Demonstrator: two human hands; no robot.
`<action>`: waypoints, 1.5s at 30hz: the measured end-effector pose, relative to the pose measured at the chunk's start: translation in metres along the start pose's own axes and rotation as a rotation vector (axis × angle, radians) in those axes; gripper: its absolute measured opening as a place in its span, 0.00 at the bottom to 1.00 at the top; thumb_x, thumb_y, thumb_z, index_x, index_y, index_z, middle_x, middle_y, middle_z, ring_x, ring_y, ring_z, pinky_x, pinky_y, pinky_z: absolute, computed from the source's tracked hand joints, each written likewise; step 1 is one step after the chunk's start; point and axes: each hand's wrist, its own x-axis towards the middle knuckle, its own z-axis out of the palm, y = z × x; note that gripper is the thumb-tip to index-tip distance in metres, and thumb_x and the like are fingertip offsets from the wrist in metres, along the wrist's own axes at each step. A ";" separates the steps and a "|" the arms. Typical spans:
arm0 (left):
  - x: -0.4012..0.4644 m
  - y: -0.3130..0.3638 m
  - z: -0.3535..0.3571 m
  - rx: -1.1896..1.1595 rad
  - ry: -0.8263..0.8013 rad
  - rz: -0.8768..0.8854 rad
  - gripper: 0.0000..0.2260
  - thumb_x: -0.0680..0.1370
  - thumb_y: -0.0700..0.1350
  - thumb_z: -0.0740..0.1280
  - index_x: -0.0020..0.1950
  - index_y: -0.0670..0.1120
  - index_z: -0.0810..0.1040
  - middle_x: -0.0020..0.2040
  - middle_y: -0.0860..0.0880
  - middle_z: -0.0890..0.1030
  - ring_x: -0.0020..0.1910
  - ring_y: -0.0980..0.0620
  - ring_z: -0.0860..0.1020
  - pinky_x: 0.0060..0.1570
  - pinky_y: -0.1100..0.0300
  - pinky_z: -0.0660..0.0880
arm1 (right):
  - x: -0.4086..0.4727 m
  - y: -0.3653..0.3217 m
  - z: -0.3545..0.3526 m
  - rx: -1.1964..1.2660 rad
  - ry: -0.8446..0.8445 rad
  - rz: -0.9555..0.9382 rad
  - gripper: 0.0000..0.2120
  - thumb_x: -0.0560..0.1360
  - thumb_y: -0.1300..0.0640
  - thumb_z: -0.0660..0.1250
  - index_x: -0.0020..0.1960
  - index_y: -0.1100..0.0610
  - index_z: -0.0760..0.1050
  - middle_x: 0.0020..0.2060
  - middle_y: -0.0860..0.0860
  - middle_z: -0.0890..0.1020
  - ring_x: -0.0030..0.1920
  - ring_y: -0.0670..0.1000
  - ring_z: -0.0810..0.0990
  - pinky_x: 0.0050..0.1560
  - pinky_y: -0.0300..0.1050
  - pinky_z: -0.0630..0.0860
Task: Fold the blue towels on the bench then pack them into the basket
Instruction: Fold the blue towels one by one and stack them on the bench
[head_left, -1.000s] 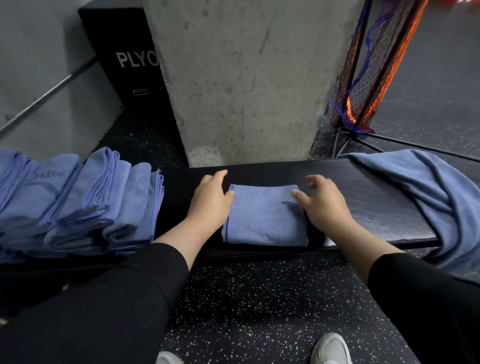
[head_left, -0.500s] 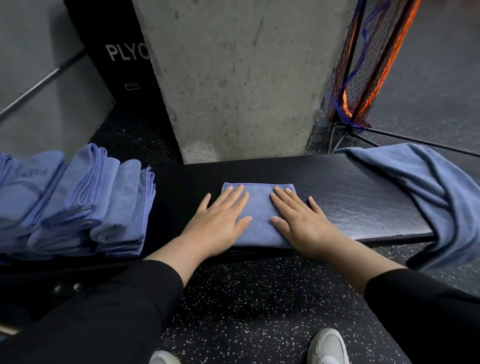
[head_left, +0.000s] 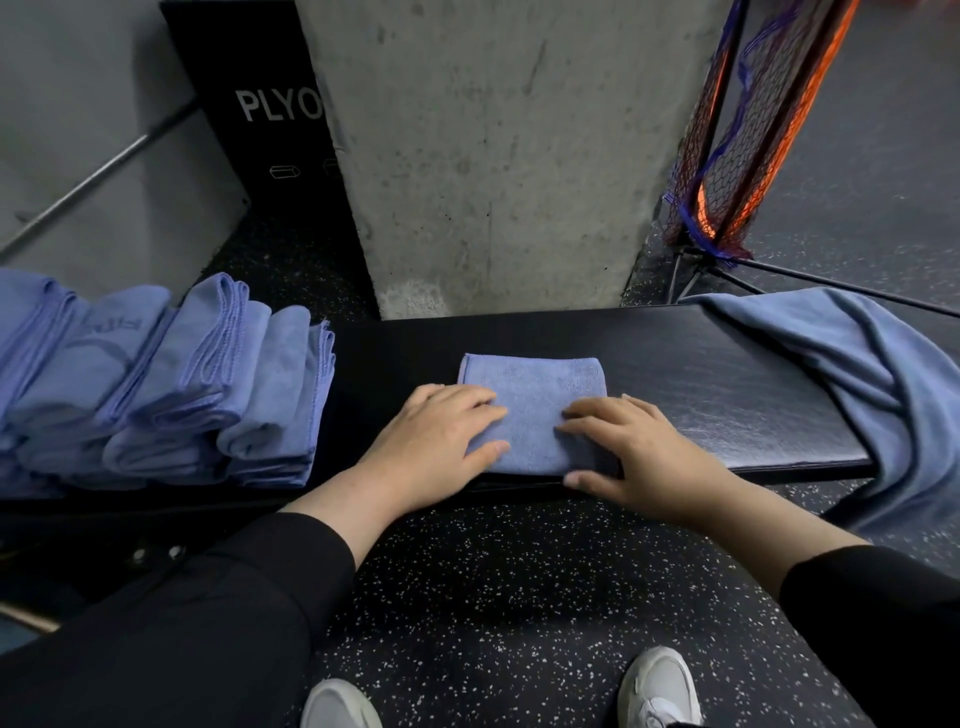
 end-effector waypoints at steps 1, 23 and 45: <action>-0.003 0.000 0.000 0.012 -0.043 0.011 0.31 0.78 0.68 0.50 0.75 0.54 0.71 0.77 0.55 0.67 0.77 0.56 0.61 0.78 0.53 0.51 | -0.004 0.003 0.002 -0.006 -0.042 0.008 0.32 0.74 0.30 0.60 0.72 0.45 0.69 0.71 0.41 0.68 0.74 0.44 0.65 0.76 0.54 0.57; 0.003 0.000 -0.023 -0.480 0.046 -0.325 0.07 0.79 0.58 0.66 0.46 0.56 0.75 0.39 0.49 0.81 0.41 0.50 0.79 0.43 0.48 0.77 | 0.007 -0.008 -0.031 0.296 0.060 0.348 0.09 0.77 0.43 0.68 0.54 0.43 0.72 0.40 0.46 0.82 0.43 0.47 0.80 0.45 0.47 0.76; 0.034 0.010 0.005 0.080 -0.121 -0.118 0.30 0.83 0.63 0.54 0.83 0.54 0.53 0.83 0.57 0.53 0.81 0.57 0.49 0.79 0.48 0.49 | 0.040 -0.003 0.010 -0.075 -0.011 0.148 0.34 0.79 0.36 0.57 0.81 0.44 0.53 0.80 0.39 0.54 0.80 0.44 0.49 0.79 0.58 0.50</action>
